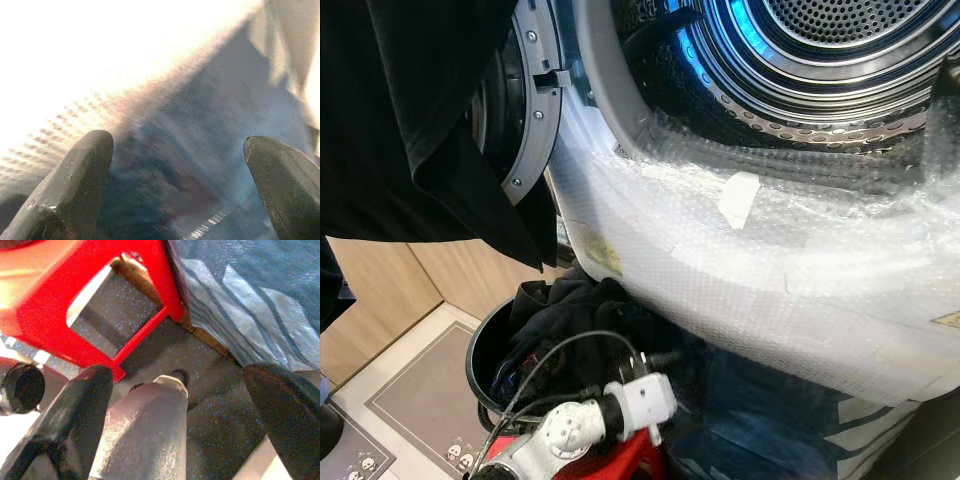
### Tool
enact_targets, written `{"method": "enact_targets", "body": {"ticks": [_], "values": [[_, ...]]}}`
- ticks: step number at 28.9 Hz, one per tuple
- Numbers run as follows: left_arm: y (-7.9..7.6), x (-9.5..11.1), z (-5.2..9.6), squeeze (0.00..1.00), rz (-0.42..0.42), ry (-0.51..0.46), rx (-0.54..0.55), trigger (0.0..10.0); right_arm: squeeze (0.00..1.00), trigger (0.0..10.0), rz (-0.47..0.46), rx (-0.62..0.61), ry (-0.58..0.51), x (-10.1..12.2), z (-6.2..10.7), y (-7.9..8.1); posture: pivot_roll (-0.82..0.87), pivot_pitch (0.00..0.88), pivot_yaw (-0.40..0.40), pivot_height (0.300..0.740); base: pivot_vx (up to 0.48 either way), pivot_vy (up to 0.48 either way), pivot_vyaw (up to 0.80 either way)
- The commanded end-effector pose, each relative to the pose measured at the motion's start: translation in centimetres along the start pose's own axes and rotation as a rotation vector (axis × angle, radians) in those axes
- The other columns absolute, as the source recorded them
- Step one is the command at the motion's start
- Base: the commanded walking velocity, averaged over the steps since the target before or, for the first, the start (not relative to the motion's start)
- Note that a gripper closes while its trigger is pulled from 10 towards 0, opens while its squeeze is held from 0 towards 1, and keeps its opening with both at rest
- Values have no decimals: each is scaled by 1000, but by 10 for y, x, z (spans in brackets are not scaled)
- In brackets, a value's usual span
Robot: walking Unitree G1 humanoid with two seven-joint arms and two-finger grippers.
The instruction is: Clothes washing
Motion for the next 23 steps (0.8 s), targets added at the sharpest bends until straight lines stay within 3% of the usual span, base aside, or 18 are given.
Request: {"method": "enact_targets", "body": {"ticks": [1,8,14,17,18,23], "values": [[8,0,4,0,7,1,58,10000,0,10000,3,8,-2,1,-1,3,-38,0,73,740,0,0,0],[8,12,10,0,25,-52,106,10000,0,10000,15,14,-2,2,-1,3,-31,0,69,740,0,0,0],[24,16,25,0,32,-63,237,10000,0,10000,26,20,-4,4,-2,3,-26,0,66,740,0,0,0],[37,16,38,0,47,-58,345,10000,0,10000,30,21,-5,5,-2,3,-25,0,67,740,0,0,0],[47,16,51,0,49,-54,440,10000,0,10000,32,20,-6,5,-2,3,-25,0,67,740,0,0,0],[52,22,65,0,37,-59,502,10000,0,10000,35,22,-6,5,-2,3,5,0,53,740,0,0,0]]}}
Point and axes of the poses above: a point about 5 cm out from each wrist's last joint towards the gripper, its own z axis pointing back from the gripper into the wrist, its own x axis along the axis of the wrist's last joint, y = z × x, the point moved 3 cm from there along -z, pointing out of the wrist towards the gripper, and after that the axes turned 13 degrees about z, right-handed, at the moved point
